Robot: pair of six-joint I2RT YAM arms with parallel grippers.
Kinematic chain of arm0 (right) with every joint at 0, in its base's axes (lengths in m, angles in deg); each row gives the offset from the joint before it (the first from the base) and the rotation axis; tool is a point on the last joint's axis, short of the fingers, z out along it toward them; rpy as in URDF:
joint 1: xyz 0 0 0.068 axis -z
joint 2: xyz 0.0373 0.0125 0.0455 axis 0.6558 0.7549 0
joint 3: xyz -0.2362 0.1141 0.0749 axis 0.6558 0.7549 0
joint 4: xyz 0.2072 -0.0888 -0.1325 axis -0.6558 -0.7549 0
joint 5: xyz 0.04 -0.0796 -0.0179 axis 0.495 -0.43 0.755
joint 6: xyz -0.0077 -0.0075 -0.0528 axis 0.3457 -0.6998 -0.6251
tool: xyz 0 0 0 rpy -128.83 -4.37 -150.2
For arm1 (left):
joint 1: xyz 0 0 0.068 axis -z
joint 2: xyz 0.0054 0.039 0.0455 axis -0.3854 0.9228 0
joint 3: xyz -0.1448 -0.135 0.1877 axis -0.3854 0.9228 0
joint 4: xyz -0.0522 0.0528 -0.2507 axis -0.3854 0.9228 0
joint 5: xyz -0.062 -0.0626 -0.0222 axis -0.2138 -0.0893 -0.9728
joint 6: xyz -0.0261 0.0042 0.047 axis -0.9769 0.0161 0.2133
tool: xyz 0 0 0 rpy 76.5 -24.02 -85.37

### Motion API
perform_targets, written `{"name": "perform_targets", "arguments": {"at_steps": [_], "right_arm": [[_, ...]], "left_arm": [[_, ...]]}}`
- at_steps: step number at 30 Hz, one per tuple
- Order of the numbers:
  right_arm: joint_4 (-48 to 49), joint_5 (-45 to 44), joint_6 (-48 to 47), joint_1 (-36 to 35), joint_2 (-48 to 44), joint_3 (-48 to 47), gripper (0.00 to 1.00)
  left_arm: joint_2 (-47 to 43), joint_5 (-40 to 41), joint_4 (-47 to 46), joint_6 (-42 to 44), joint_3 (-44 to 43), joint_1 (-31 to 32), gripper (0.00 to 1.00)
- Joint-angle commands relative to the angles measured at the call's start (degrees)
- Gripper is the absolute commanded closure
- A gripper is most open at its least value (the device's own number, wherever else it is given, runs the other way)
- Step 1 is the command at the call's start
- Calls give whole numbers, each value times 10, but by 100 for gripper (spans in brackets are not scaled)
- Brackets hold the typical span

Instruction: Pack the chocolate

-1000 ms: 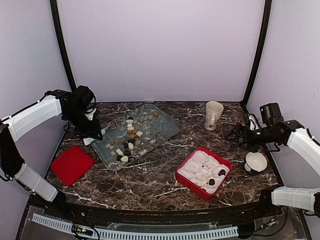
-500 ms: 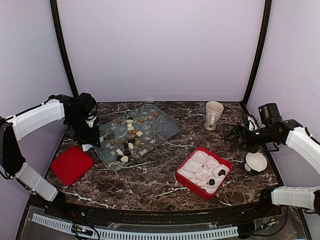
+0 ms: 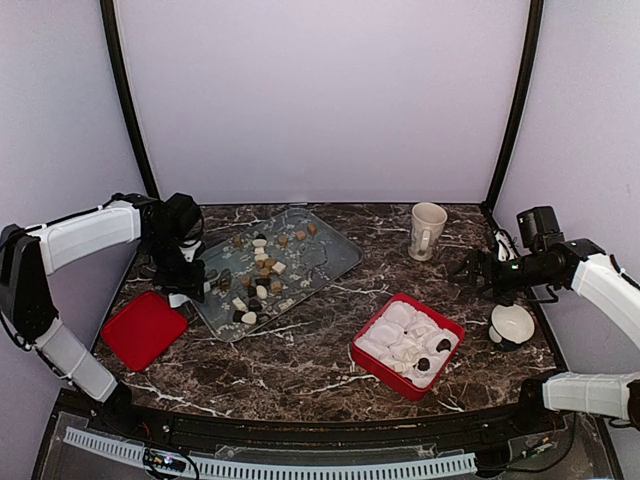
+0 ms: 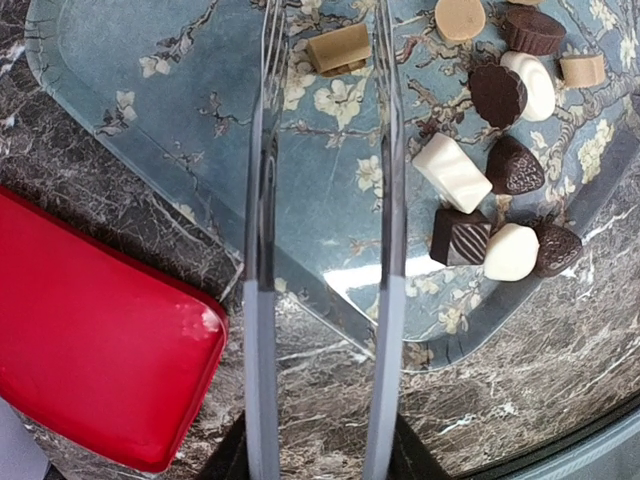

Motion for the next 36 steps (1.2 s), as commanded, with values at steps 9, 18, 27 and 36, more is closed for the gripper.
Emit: {"name": "perform_targets", "arguments": {"at_steps": [9,18,27,36], "right_arm": [[18,3,-1,4,9,-18,0],[16,2,-3,4,10,-23,0],[22,6,-1,4,11,-21,0],[23,5,5,4,-4,-11,0]], "left_arm": [[4,16,5,13,-1,7,72],[-12,4,6,13,-48,31,79],[-12,-21,-5,12,-137,129,81],[7,-69,-18,14,-179,302,81]]}}
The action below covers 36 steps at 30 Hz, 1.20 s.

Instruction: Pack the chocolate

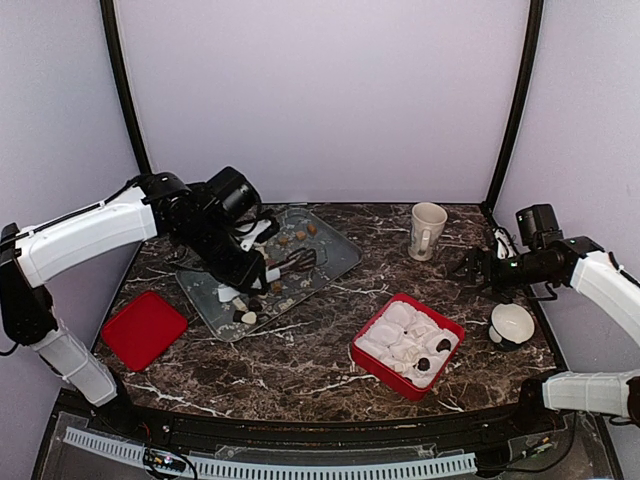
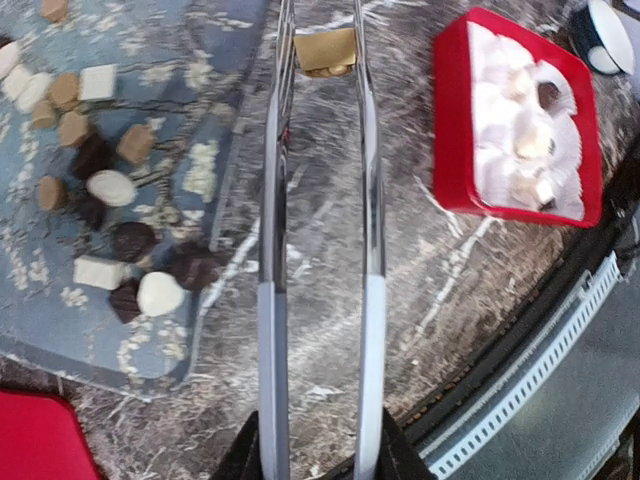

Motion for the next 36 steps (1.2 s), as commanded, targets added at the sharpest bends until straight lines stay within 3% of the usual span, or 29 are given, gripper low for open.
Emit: {"name": "perform_targets", "arguments": {"at_steps": [1,12,27,36], "right_arm": [[19,5,6,4,-15,-1,0],[22,7,13,4,-33,21,0],[15,2,21,4,-54,31,0],[19,2,21,4,-51,32,0]], "left_arm": [[3,-48,-14,3,-24,62,81],[74,-64,-6,-6,-66,190,81],[151,-38,20,5,-118,202,79],[156,-21,34,3,-113,202,71]]}}
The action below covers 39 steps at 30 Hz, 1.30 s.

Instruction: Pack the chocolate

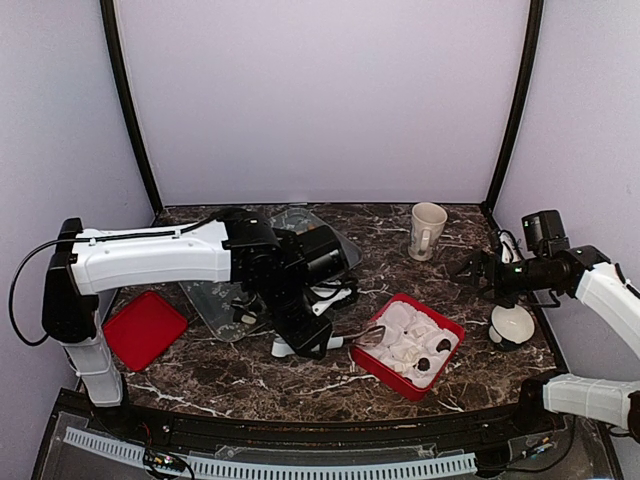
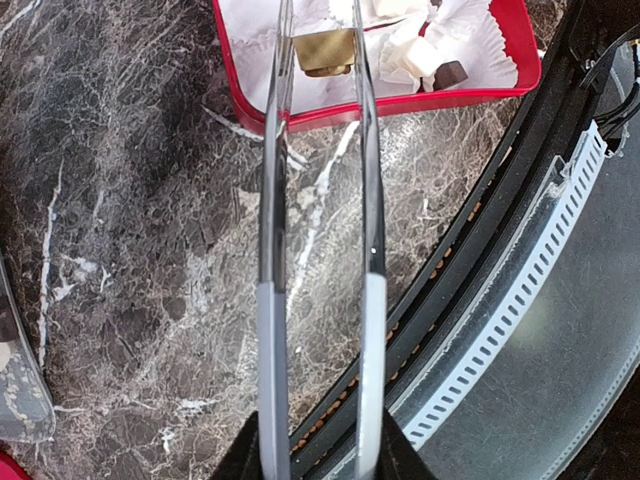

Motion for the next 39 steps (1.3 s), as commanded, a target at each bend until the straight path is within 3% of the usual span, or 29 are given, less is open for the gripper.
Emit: {"name": "perform_targets", "arguments": {"at_steps": [1,15,22,33,39], "right_arm": [[12,3,3,4,-3,5,0],[13,4,1,4,2,0,0],[15,7,-1,4,5,-1,0],[14,10,-8,4,19,-11,0],[12,10,-13,4,27,-19,0]], "left_arm": [[-3,11,14,5,-14,3,70],[-38,-2,5,-14,-16,-22,64],[-113,0,-7,-33,24,-133,64],[-199,54,48,-10,118,-334,64],[-208,47,31,-11,187,-397,64]]}}
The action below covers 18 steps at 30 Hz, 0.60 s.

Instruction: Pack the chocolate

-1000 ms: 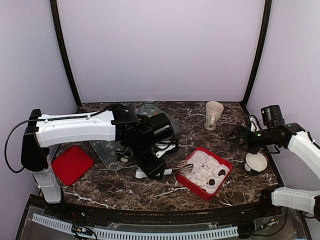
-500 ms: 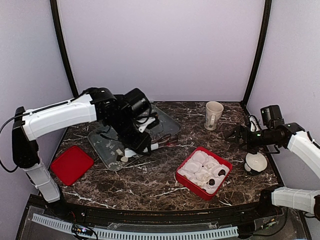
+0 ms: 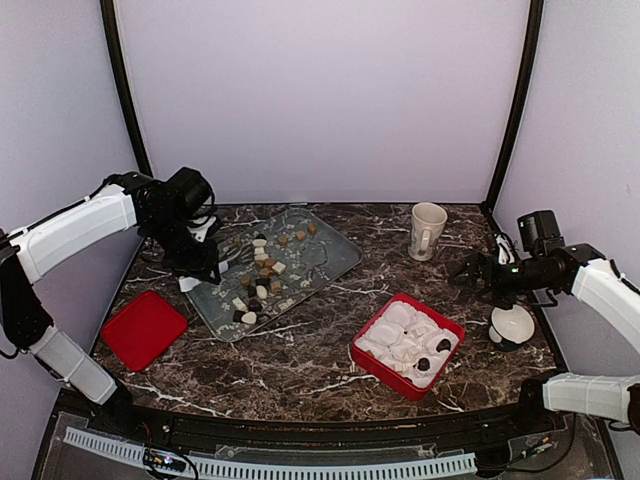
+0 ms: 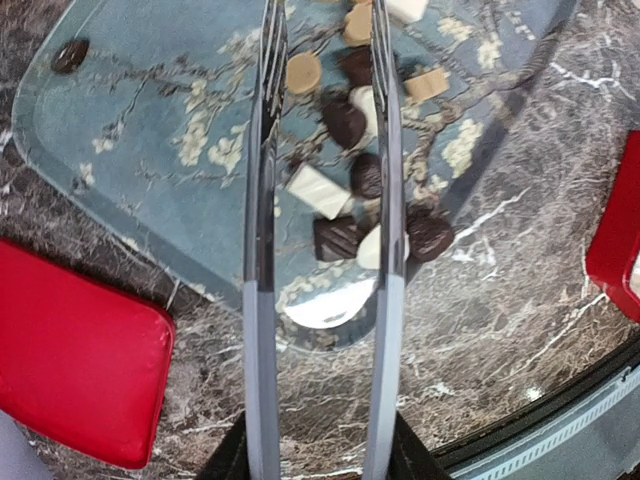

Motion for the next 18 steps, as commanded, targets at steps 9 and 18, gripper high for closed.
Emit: {"name": "perform_targets", "arguments": {"at_steps": [9,18], "right_arm": [[7,8,-10,4,8,-22,0],[4,1,-12,4,10,-25,0]], "left_arm": [[17,-24,-45,16,51,-38,64],[55,-16,-46,26,46,-39,64]]}}
